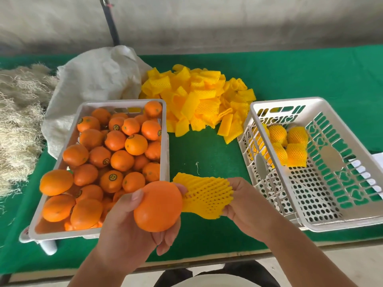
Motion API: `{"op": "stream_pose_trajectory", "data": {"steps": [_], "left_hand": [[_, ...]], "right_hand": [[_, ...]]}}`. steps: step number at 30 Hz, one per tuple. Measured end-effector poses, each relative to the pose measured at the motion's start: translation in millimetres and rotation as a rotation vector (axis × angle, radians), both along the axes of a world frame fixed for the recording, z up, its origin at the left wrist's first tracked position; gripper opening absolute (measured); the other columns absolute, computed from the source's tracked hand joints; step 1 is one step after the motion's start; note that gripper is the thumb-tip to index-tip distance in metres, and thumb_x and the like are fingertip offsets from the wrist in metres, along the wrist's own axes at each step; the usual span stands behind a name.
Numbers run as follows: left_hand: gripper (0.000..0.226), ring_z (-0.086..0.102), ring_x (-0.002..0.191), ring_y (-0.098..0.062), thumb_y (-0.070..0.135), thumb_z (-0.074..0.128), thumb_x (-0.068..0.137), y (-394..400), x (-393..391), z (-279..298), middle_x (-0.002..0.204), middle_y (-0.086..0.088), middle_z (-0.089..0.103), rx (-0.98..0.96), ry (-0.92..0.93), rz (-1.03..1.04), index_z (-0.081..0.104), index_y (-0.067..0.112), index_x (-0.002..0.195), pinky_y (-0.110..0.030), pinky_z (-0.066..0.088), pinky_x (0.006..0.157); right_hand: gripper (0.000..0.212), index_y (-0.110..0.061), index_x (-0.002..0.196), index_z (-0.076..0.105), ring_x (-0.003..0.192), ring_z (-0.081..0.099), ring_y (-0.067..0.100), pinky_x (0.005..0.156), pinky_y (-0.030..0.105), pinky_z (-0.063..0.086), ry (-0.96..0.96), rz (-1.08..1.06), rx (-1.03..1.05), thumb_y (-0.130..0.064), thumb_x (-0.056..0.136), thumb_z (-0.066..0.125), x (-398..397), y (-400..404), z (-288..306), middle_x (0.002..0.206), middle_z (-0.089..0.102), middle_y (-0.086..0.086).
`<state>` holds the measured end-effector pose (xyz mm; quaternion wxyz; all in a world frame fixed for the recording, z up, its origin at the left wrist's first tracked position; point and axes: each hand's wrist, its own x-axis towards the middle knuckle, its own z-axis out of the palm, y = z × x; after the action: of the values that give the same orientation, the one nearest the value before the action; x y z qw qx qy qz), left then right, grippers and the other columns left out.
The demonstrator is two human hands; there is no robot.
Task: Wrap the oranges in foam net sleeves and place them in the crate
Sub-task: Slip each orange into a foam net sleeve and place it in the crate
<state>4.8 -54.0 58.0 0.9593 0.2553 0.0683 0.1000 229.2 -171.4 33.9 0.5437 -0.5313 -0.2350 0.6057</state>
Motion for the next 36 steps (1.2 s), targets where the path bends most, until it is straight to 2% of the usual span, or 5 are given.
{"op": "stream_pose_trajectory", "data": {"steps": [7,14,21,29,36], "left_hand": [[0.081,0.067,0.068,-0.029,0.052,0.073,0.093,-20.7,30.8,6.5,0.085,-0.023,0.065,0.244,0.212,0.099,0.052,-0.009,0.141,-0.032,0.056,0.051],[0.081,0.069,0.07,-0.032,0.055,0.082,0.084,-53.6,85.3,29.1,0.089,-0.025,0.065,0.4,0.311,0.116,0.059,-0.004,0.136,-0.033,0.056,0.051],[0.079,0.071,0.075,-0.033,0.056,0.083,0.081,-97.6,139.1,38.1,0.098,-0.023,0.067,0.469,0.361,0.137,0.063,0.003,0.136,-0.033,0.058,0.052],[0.039,0.067,0.084,-0.033,0.047,0.068,0.095,-134.3,184.2,35.4,0.135,-0.024,0.065,0.414,0.495,0.512,0.074,0.024,0.126,-0.031,0.055,0.05],[0.024,0.07,0.092,-0.036,0.034,0.067,0.089,-154.5,213.3,44.9,0.115,-0.019,0.074,0.277,0.516,0.617,0.082,0.031,0.108,-0.035,0.057,0.055]], "right_hand": [[0.025,-0.037,0.097,0.084,0.106,0.075,0.007,0.093,0.02,0.057,0.06,0.152,0.04,-0.03,0.097,0.06,26.0,-32.9,25.9,0.103,0.081,-0.007],[0.02,-0.018,0.099,0.081,0.084,0.074,0.02,0.081,0.039,0.063,-0.456,-0.027,0.177,-0.01,0.104,0.063,57.4,-63.7,25.7,0.087,0.078,-0.001],[0.012,-0.015,0.094,0.081,0.069,0.07,0.013,0.065,0.028,0.057,-0.194,-0.169,0.201,-0.01,0.097,0.071,109.8,-87.0,12.4,0.078,0.076,0.006],[0.027,-0.009,0.107,0.076,0.076,0.06,0.036,0.07,0.051,0.051,-0.182,-0.065,0.12,-0.013,0.08,0.075,172.1,-121.1,9.3,0.088,0.061,0.04],[0.02,-0.026,0.105,0.076,0.08,0.067,0.021,0.077,0.042,0.057,-0.324,0.09,0.257,-0.015,0.091,0.067,183.1,-136.8,29.0,0.087,0.072,0.01]]}}
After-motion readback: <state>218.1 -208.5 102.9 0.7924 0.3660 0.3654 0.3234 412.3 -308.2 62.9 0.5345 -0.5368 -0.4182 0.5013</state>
